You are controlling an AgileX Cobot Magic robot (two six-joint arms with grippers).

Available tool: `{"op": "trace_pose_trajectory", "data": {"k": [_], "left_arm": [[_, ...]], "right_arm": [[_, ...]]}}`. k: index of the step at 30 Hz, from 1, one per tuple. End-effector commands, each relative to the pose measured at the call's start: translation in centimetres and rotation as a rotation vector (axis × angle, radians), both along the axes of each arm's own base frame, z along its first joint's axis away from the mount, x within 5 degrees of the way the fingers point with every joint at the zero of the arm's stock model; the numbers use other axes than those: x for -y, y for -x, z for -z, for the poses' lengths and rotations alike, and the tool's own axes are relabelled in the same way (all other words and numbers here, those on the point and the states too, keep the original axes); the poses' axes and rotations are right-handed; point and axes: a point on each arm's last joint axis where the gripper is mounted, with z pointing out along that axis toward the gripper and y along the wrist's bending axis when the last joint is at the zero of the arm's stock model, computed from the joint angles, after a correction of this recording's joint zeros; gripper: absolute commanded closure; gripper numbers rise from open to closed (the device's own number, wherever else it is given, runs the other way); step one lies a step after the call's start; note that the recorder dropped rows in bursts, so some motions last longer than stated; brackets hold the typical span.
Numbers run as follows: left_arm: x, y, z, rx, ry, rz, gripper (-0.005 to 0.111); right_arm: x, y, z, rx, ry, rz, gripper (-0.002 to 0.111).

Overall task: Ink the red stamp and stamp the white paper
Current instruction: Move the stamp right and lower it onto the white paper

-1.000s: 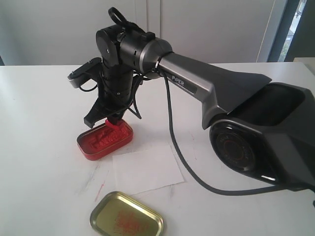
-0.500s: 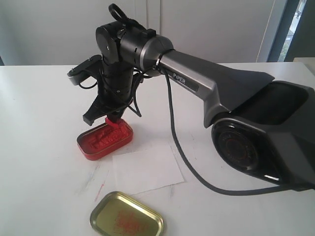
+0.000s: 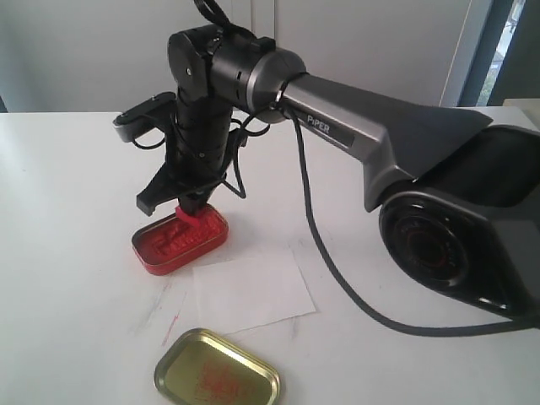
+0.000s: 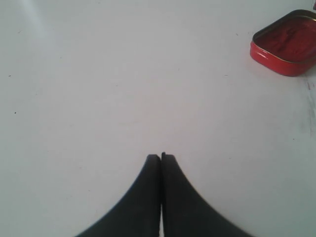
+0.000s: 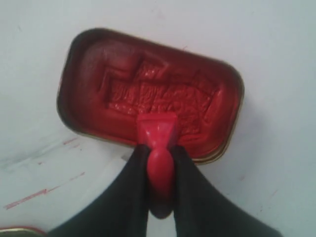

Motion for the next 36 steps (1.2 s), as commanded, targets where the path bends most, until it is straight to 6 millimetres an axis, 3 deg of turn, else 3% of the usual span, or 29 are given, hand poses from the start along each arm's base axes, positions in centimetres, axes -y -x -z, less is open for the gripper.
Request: {"op": "trace_pose_trajectory", "data": {"k": [1, 8, 13, 18, 30, 36], "left_arm": [[0.0, 0.1, 0.3, -0.011, 0.005, -0.003, 0.107], [0.0, 0.1, 0.3, -0.011, 0.005, -0.003, 0.107], [0.0, 0.1, 0.3, -0.011, 0.005, -0.003, 0.107], [0.0, 0.1, 0.3, -0.011, 0.005, -0.003, 0.107], [0.0, 0.1, 0.3, -0.011, 0.005, -0.003, 0.107], [0.0, 0.1, 0.3, -0.011, 0.005, -0.003, 0.107]], "right_arm": [[0.8, 0.9, -0.4, -0.036, 0.009, 0.008, 0.108], [2.0, 2.3, -0.7, -0.074, 0.039, 0.008, 0.108], [4.0, 4.6, -0.1, -0.146, 0.101, 0.01, 0.108], [5.7, 6.3, 0.1, -0.105, 0.064, 0.04, 0.108], [7.4, 7.9, 3.1, -0.018, -0.008, 0.103, 0.108], [7.4, 7.8, 3.2, 0.005, -0.025, 0.106, 0.108]]}}
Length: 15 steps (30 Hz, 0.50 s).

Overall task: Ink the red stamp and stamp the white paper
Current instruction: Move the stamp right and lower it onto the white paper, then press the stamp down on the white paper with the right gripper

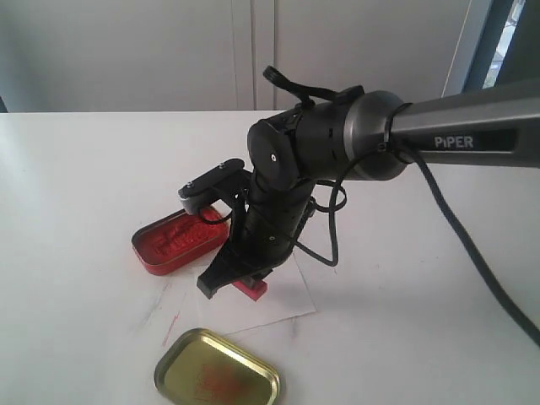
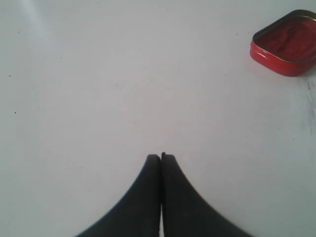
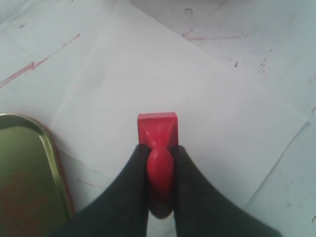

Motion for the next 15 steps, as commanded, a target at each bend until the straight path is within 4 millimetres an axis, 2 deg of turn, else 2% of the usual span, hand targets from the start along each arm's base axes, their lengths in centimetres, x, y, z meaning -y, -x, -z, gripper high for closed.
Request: {"op": "trace_pose_trajectory", "data": {"k": [1, 10, 15], "left_arm": [[0.0, 0.1, 0.3, -0.011, 0.005, -0.003, 0.107], [0.0, 0.1, 0.3, -0.011, 0.005, -0.003, 0.107], [0.0, 0.1, 0.3, -0.011, 0.005, -0.003, 0.107]], "right_arm": [[0.0, -0.2, -0.6, 0.042, -0.026, 0.007, 0.108], [-0.1, -0.4, -0.5, 0.051, -0.031, 0.014, 0.108], [-0.1, -0.6, 0.7, 0.039, -0.006, 0.019, 0.108]]}}
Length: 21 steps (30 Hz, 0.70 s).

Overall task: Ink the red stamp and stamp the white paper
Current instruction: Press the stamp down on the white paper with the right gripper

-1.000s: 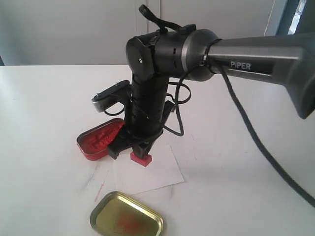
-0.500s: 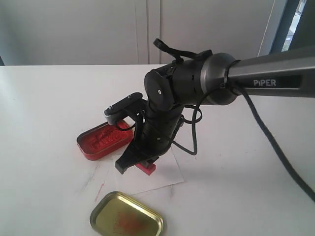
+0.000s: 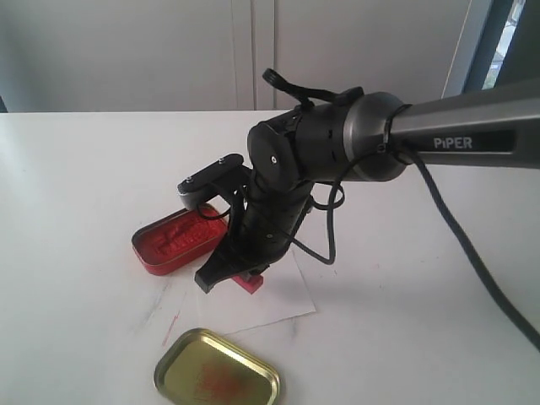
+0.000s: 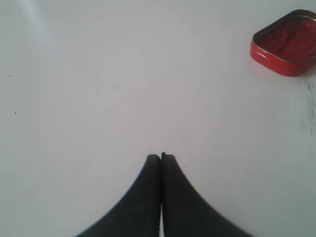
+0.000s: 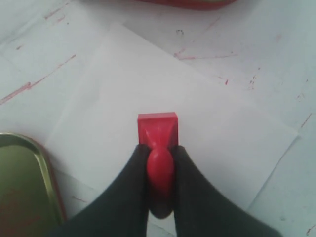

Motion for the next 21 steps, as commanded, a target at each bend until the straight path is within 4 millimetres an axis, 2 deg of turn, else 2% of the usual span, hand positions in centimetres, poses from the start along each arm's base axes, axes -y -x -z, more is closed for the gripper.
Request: {"op": "trace_pose_trajectory", "data": {"k": [1, 14, 21], "left_arm": [[0.0, 0.1, 0.3, -0.011, 0.005, -0.003, 0.107], [0.0, 0.1, 0.3, -0.011, 0.005, -0.003, 0.107], [0.0, 0.1, 0.3, -0.011, 0.005, -0.003, 0.107]], "right_arm": [[0.0, -0.3, 1.1, -0.004, 0.021, 0.007, 0.108], [-0.2, -0.5, 1.8, 0.003, 0.013, 0.015, 0.108], [-0.3, -0.6, 4.2, -0.044, 0.056, 0.014, 0.108]]}}
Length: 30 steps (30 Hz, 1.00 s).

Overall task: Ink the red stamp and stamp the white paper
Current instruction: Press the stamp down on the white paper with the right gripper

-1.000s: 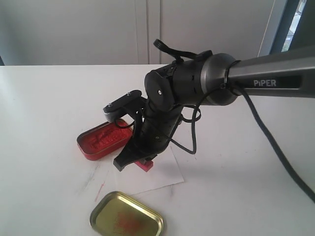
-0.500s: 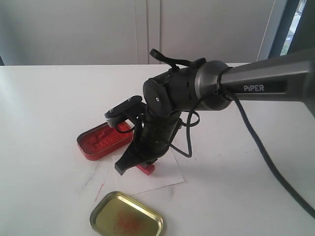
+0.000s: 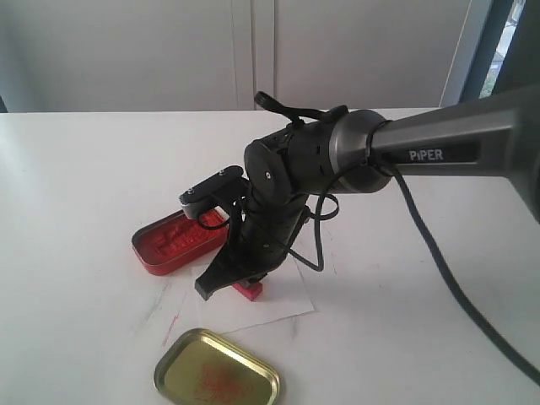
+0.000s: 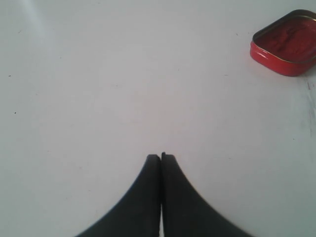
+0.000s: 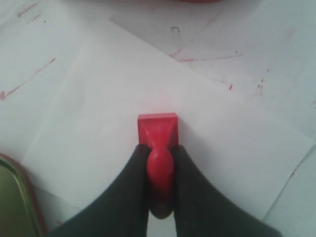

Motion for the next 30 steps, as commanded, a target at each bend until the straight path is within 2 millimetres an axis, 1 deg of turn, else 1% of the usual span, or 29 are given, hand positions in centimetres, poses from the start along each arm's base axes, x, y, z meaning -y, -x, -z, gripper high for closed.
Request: {"op": "trace_pose_trajectory", "data": {"k": [1, 5, 11, 22, 30], "left_arm": [[0.0, 0.1, 0.3, -0.011, 0.005, -0.003, 0.107], [0.0, 0.1, 0.3, -0.011, 0.005, -0.003, 0.107], [0.0, 0.1, 0.3, -0.011, 0.005, -0.003, 0.107], [0.0, 0.1, 0.3, -0.011, 0.005, -0.003, 0.107], [0.0, 0.1, 0.3, -0.011, 0.005, -0.003, 0.107]], "right_arm": [[0.1, -0.1, 2.0, -0.036, 0.04, 0.003, 0.108], [0.2, 0.0, 2.8, -0.059, 0.06, 0.005, 0.108], [0.2, 0.1, 3.2, -0.081, 0.074, 0.01, 0.108], [0.4, 0.4, 5.6, -0.143, 0.13, 0.009, 0.108], [0.4, 0.4, 5.7, -0.145, 0.128, 0.011, 0.108]]}}
